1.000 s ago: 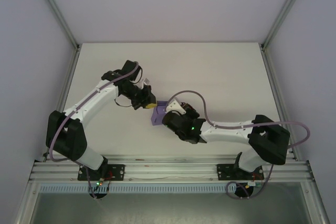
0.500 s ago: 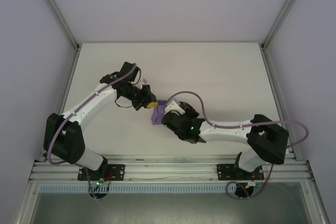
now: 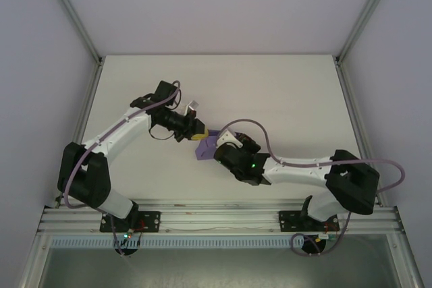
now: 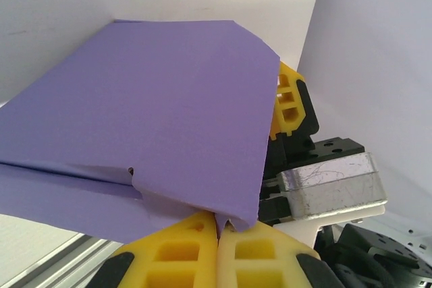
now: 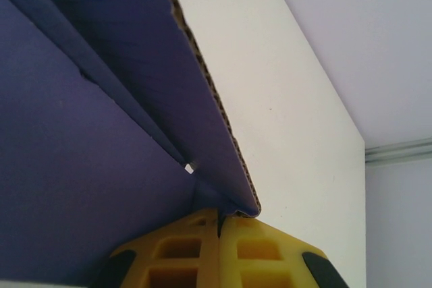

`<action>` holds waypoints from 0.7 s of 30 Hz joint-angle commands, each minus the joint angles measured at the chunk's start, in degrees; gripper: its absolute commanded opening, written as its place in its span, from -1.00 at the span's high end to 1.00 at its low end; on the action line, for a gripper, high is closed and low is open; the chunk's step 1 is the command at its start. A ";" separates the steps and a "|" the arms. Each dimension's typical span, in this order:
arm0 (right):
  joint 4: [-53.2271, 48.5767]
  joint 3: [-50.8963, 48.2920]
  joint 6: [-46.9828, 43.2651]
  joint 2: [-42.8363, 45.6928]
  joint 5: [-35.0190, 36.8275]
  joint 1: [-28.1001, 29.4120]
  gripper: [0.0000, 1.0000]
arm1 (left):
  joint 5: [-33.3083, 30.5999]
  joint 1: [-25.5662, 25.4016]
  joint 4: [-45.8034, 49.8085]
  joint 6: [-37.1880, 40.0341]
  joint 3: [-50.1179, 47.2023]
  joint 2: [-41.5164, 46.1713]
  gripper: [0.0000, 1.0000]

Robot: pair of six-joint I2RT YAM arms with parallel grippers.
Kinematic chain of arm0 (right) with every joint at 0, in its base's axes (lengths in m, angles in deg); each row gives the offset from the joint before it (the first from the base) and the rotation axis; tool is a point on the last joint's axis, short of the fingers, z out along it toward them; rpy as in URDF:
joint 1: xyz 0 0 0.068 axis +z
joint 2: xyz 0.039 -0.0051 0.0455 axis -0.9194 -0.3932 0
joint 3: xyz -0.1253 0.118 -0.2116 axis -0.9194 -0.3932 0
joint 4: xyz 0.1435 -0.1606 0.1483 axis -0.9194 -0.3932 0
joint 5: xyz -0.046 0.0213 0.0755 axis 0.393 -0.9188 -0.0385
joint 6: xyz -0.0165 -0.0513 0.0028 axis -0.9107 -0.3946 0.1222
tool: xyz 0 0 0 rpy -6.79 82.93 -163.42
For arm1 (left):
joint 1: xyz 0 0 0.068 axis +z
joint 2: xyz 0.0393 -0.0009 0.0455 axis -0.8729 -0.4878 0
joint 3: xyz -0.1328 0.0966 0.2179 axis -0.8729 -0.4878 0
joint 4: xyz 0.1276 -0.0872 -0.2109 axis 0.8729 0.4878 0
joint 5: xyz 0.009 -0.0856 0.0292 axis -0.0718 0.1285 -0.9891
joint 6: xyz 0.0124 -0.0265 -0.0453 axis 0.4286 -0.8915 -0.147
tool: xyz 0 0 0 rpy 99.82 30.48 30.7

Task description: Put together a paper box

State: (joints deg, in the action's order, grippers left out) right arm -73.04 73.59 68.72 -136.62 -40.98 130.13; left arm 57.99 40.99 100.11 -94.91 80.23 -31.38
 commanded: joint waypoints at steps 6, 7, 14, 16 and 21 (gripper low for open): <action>-2.64 -1.69 1.83 4.52 -19.50 -1.24 1.00 | -16.44 -0.89 6.13 12.39 2.02 -1.33 1.00; -2.72 -1.44 2.71 5.69 -20.71 -1.89 1.00 | -17.41 -0.93 5.87 12.92 1.68 -1.31 1.00; -2.78 -1.63 8.25 8.23 -25.62 -2.99 1.00 | -27.52 -5.45 2.93 14.94 -2.37 0.37 1.00; -3.10 -2.06 10.18 8.21 -25.95 -3.25 1.00 | -30.06 -6.95 2.41 15.13 -3.61 0.73 1.00; -3.98 -2.93 15.92 8.84 -28.38 -4.08 1.00 | -30.34 -8.29 -1.45 12.96 -7.55 1.12 1.00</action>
State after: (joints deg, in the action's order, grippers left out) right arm -74.55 72.13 79.34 -127.66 -61.52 126.09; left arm 28.79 34.45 101.36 -82.06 75.79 -29.34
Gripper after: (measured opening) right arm 0.055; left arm 0.065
